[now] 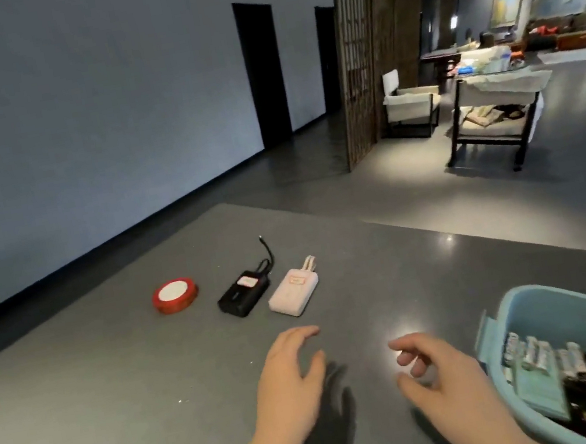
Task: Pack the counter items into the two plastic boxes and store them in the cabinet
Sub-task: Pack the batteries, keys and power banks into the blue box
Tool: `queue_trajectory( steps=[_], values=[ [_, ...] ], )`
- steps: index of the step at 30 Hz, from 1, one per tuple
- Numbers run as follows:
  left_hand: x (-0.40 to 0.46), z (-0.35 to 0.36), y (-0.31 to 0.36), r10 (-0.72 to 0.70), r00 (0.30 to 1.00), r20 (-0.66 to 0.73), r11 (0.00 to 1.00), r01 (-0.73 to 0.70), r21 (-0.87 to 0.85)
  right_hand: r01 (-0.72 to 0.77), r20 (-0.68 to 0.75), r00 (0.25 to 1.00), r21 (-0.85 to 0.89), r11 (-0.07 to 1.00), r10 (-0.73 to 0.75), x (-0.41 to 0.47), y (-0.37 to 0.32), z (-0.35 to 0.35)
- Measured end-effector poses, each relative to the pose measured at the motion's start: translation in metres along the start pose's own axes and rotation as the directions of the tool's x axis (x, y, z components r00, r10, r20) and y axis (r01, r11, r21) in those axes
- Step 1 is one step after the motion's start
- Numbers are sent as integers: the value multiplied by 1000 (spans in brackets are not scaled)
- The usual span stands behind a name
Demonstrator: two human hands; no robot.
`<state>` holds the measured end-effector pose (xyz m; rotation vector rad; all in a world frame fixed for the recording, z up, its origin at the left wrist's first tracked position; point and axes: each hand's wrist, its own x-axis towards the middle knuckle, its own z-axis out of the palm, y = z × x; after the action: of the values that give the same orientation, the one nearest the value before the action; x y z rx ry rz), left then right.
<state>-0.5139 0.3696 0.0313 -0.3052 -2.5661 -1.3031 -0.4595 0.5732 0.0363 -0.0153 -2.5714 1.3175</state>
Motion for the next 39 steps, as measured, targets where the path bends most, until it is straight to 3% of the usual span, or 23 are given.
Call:
queue_trajectory(
  steps=[6,12,16,22,26,32,39],
  values=[
    [35,-56,-75,-113,994,16,984,109,141,11,263,964,-149,989,28,67,-20,81],
    [126,-76,-139,-187,982,36,937,168,305,20,332,934,-414,910,131,151,-30,153],
    [181,-61,-164,-197,976,93,915,148,376,-60,253,939,-547,835,232,198,-31,186],
    [222,-34,-195,-240,960,144,887,156,435,-381,-31,908,-476,793,418,256,-31,236],
    [218,-19,-206,-214,976,42,879,173,444,-461,-132,879,-482,745,458,267,-19,251],
    [198,-14,-197,-259,966,-7,854,232,466,-343,5,913,-530,776,407,246,-6,238],
    [145,1,-175,-313,950,4,835,273,477,-283,33,940,-477,832,339,180,2,199]
  ],
)
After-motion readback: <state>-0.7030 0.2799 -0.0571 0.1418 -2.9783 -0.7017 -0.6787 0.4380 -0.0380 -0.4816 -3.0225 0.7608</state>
